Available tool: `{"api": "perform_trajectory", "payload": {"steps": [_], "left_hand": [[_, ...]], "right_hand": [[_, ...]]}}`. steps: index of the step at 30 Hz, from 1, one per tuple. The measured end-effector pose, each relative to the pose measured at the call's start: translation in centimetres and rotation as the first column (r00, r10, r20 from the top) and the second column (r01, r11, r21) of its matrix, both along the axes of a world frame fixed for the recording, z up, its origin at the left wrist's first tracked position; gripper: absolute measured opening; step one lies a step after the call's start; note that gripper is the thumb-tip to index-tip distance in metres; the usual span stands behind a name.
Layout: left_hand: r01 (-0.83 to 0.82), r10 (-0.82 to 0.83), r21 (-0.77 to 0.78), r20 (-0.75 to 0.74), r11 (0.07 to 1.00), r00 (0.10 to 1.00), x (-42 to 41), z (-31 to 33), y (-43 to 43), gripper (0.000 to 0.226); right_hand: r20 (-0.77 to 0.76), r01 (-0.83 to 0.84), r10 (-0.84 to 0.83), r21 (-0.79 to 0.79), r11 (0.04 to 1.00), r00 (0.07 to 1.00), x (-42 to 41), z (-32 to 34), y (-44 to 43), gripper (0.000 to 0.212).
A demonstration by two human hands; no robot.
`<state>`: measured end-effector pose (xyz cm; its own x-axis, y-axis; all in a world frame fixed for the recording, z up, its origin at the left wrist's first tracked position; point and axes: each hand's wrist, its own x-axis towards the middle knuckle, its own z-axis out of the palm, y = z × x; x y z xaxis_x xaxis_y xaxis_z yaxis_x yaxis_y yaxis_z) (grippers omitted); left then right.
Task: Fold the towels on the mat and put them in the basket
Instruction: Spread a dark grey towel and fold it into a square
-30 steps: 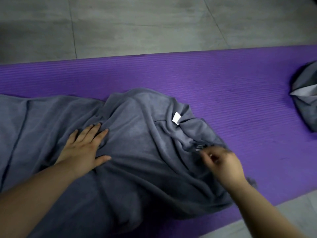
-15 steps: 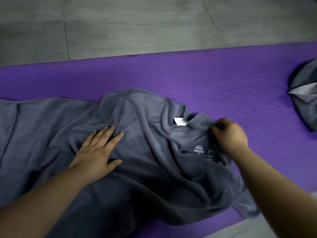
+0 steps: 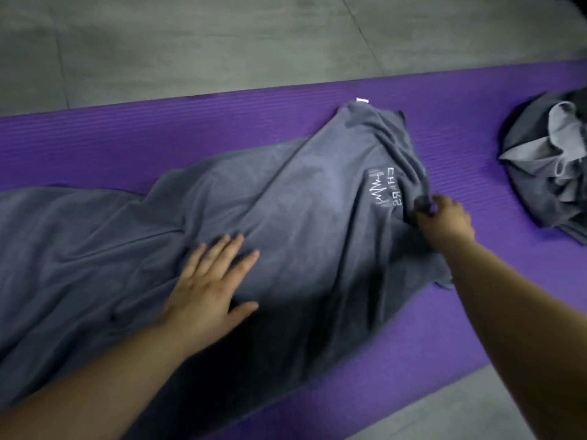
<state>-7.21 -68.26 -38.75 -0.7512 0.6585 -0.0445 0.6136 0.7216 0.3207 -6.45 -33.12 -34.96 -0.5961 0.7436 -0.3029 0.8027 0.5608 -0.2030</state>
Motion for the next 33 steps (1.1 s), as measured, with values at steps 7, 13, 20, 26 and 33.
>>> {"api": "perform_trajectory", "payload": {"steps": [7, 13, 20, 26, 33], "left_hand": [[0.358, -0.361, -0.051, -0.084, 0.932, 0.929, 3.9, -1.5, 0.4, 0.069], [0.373, -0.371, 0.001, -0.099, 0.928, 0.923, 4.8, -1.1, 1.1, 0.043], [0.288, -0.275, 0.120, -0.112, 0.950, 0.955, 3.1, 0.2, -1.9, 0.026], [0.243, -0.234, 0.263, -0.064, 0.934, 0.970, 1.3, 1.4, -4.0, 0.035], [0.282, -0.281, 0.044, -0.041, 0.958, 0.959, 1.1, 1.1, -6.3, 0.047]], "right_hand": [[-0.024, 0.304, -0.306, -0.069, 0.950, 0.952, 6.2, -0.6, -0.1, 0.047], [-0.073, 0.227, -0.248, -0.222, 0.948, 0.966, 6.1, -0.6, -0.3, 0.042], [-0.047, 0.183, -0.210, -0.329, 0.926, 0.977, 9.6, -0.8, -2.6, 0.034], [-0.473, 0.048, 0.097, 0.285, 0.957, 0.876, 12.2, 2.4, -4.7, 0.032], [-0.192, 0.025, 0.014, 0.196, 0.980, 0.981, 17.1, 0.1, -5.0, 0.059]]}}
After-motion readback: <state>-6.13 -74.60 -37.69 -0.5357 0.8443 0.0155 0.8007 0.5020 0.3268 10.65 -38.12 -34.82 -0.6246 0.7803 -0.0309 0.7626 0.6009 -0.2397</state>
